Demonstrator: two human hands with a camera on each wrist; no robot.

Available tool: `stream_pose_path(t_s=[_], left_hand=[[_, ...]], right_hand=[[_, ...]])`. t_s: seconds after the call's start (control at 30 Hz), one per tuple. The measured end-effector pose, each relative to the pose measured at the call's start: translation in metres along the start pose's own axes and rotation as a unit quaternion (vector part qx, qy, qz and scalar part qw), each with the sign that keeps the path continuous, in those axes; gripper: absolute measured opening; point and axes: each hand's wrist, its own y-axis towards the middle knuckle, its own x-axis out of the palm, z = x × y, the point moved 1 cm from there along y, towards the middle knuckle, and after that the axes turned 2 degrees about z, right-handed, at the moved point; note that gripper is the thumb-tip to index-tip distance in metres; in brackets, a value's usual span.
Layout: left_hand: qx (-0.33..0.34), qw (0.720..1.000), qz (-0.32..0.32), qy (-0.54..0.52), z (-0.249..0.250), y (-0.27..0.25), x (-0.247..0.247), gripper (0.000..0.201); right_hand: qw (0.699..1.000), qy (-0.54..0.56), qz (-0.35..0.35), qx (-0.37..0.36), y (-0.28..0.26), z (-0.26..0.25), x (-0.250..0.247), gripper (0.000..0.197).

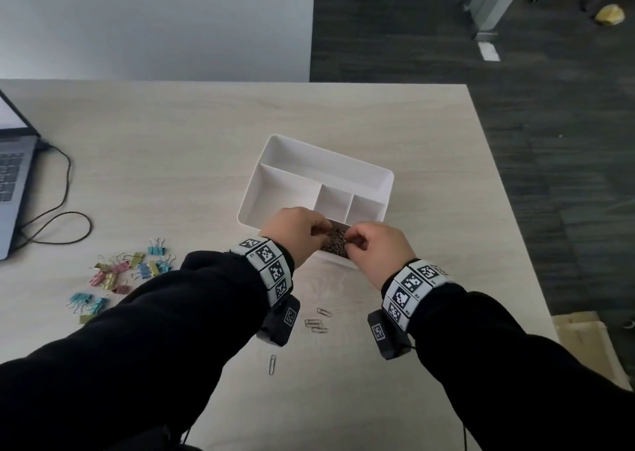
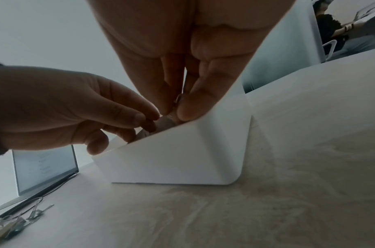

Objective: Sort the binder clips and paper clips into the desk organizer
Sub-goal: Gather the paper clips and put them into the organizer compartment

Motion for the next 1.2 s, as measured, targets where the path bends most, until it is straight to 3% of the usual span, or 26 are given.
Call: stream_pose_path(t_s=[0.13,0.27,0.43,0.53,0.67,0.83,0.97,1.2], left_hand=[[0.013,0.999,0.017,-0.034,-0.006,-0.013,-0.004,0.007],[0.001,1.000,-0.001,-0.027,-0.020,-0.037,-0.005,0.005],[-0.054,0.993,-0.091,0.058,-0.054,-0.070,0.010,0.004],[-0.059,0.983,-0.139,0.105,-0.072,-0.087,0.022,0.018],[-0.057,0.972,-0.166,0.160,-0.079,-0.111,0.036,0.048],[-0.035,0.964,-0.183,0.190,-0.079,-0.135,0.047,0.070],[-0.008,0.963,-0.187,0.196,-0.082,-0.139,0.048,0.058],[-0.020,0.970,-0.173,0.169,-0.082,-0.130,0.050,0.026]], right_hand=[[1.000,-0.001,0.013,-0.015,-0.008,0.002,-0.002,0.020],[0.999,0.013,0.032,-0.039,-0.025,0.002,-0.001,0.013],[0.990,-0.048,-0.121,-0.060,-0.058,0.004,0.027,0.013],[0.981,-0.071,-0.176,-0.035,-0.072,0.009,0.047,0.026],[0.977,-0.096,-0.185,-0.036,-0.079,0.007,0.065,0.039],[0.972,-0.128,-0.182,-0.077,-0.083,-0.004,0.078,0.037],[0.967,-0.150,-0.184,-0.096,-0.085,-0.008,0.083,0.022],[0.964,-0.161,-0.182,-0.109,-0.088,-0.006,0.084,0.016]])
